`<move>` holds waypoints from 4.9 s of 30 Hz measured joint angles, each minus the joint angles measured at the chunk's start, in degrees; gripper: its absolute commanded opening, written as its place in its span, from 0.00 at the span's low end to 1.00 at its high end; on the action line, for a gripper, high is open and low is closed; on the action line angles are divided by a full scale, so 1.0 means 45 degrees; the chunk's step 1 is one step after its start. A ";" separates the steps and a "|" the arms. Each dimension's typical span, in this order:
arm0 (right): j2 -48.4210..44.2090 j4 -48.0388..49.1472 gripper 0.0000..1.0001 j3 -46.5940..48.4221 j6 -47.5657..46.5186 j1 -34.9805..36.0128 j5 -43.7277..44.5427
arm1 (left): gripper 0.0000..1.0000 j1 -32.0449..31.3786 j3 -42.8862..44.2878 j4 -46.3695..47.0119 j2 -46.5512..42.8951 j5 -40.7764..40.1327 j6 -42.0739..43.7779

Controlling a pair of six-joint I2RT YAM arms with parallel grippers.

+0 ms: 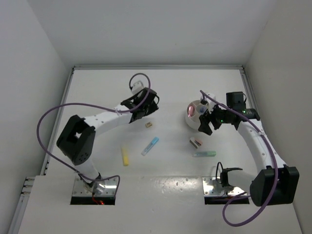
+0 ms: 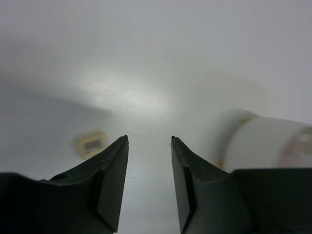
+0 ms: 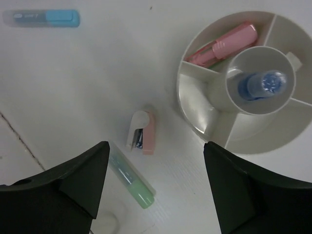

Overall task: Sort the stationery into containers
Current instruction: Place the stationery in the storage box, then pick up the stationery from the center of the board, then place the stationery in the storage box.

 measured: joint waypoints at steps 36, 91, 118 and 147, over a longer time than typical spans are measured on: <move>-0.1229 -0.0253 0.80 -0.1316 -0.1773 0.0058 -0.0549 | 0.54 -0.0034 0.1239 -0.4177 0.3298 -0.0024 -0.3730; -0.1705 -0.0277 0.80 -0.1316 -0.2011 0.0058 -0.0583 | 0.55 -0.0175 0.3580 -0.7019 0.5153 -0.0291 -0.3779; -0.2084 -0.0461 0.63 -0.1316 -0.2239 0.0058 -0.1078 | 0.00 0.0068 0.4216 -0.7514 0.5377 -0.0389 -0.2414; -0.2244 0.2409 0.09 -0.1588 0.0136 0.0068 0.3036 | 0.00 -0.0155 0.9136 0.0709 0.7815 0.9058 0.5285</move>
